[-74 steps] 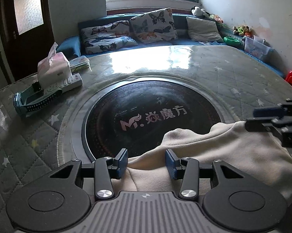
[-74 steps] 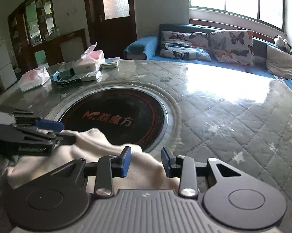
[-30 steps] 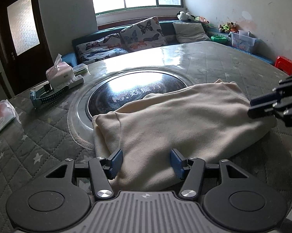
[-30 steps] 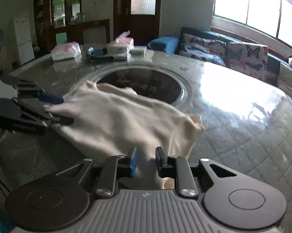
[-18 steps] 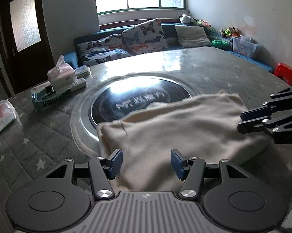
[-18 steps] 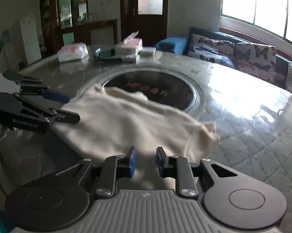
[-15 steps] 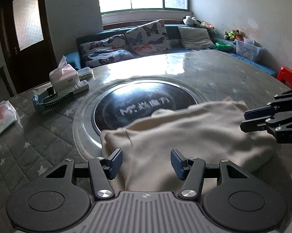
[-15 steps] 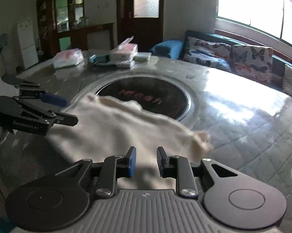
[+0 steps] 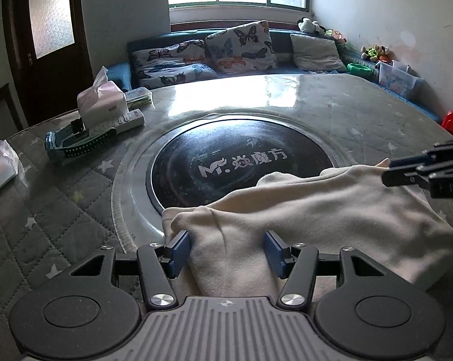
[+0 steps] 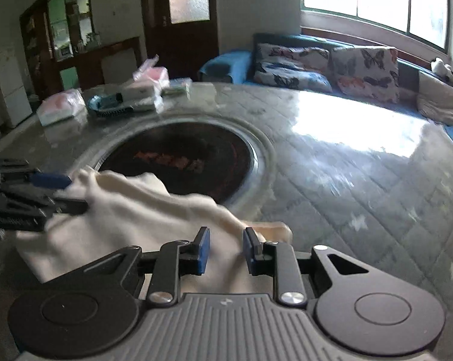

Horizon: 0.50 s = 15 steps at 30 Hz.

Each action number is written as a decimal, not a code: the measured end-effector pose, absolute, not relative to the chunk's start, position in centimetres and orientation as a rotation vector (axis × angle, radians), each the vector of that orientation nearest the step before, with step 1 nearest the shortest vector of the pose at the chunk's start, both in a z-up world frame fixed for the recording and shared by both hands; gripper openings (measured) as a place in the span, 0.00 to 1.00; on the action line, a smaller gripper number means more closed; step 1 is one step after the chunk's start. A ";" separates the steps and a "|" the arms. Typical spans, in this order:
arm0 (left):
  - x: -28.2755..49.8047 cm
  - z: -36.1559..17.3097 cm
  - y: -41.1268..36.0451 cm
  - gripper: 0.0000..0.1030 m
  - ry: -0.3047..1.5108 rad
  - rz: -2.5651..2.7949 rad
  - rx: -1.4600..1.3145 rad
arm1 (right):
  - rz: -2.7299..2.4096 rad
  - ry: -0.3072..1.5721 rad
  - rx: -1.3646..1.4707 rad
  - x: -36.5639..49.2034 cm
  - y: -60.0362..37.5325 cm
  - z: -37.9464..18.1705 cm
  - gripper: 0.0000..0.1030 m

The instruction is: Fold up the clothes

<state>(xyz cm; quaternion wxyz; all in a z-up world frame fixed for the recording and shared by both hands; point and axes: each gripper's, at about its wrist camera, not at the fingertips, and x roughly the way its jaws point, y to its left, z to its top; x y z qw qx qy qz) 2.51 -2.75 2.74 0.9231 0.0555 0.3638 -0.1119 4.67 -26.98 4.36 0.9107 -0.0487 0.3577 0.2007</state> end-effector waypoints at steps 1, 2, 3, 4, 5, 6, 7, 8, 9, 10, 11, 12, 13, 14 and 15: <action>2.6 2.8 -2.7 0.56 0.745 -0.229 0.113 | 0.426 0.736 -0.102 5.0 -26.5 4.4 0.22; 2.7 2.8 -2.7 0.56 0.745 -0.228 0.110 | 0.437 0.735 -0.104 5.3 -25.9 4.5 0.22; 2.7 2.7 -2.7 0.56 0.746 -0.228 0.108 | 0.449 0.734 -0.106 5.6 -25.4 4.6 0.22; 2.8 2.7 -2.7 0.56 0.746 -0.227 0.105 | 0.456 0.739 -0.109 6.0 -24.8 4.4 0.22; 2.8 2.7 -2.7 0.56 0.747 -0.226 0.102 | 0.462 0.744 -0.112 6.4 -24.2 4.2 0.22; 2.9 2.6 -2.6 0.56 0.749 -0.226 0.099 | 0.469 0.749 -0.116 6.8 -23.7 4.0 0.22; 2.9 2.7 -2.6 0.56 0.749 -0.226 0.099 | 0.465 0.759 -0.117 7.1 -23.3 3.5 0.22; 2.8 2.7 -2.5 0.56 0.747 -0.224 0.098 | 0.462 0.769 -0.119 7.5 -22.9 3.1 0.22; 2.7 2.8 -2.4 0.56 0.745 -0.222 0.098 | 0.459 0.774 -0.123 7.7 -22.7 2.8 0.22; 2.6 2.9 -2.3 0.56 0.742 -0.220 0.097 | 0.455 0.772 -0.132 7.6 -22.6 2.7 0.22; 2.3 3.0 -2.0 0.56 0.739 -0.216 0.092 | 0.453 0.766 -0.138 7.5 -22.5 2.8 0.23; 2.1 3.1 -1.7 0.56 0.735 -0.213 0.087 | 0.454 0.759 -0.140 7.2 -22.5 3.1 0.24; 1.8 3.2 -1.5 0.56 0.731 -0.210 0.083 | 0.456 0.749 -0.144 6.6 -22.6 3.5 0.24; 1.5 3.3 -1.3 0.56 0.728 -0.206 0.082 | 0.462 0.739 -0.148 6.2 -22.6 3.9 0.24; 1.2 3.3 -1.0 0.56 0.726 -0.204 0.084 | 0.477 0.725 -0.155 5.4 -22.6 4.4 0.24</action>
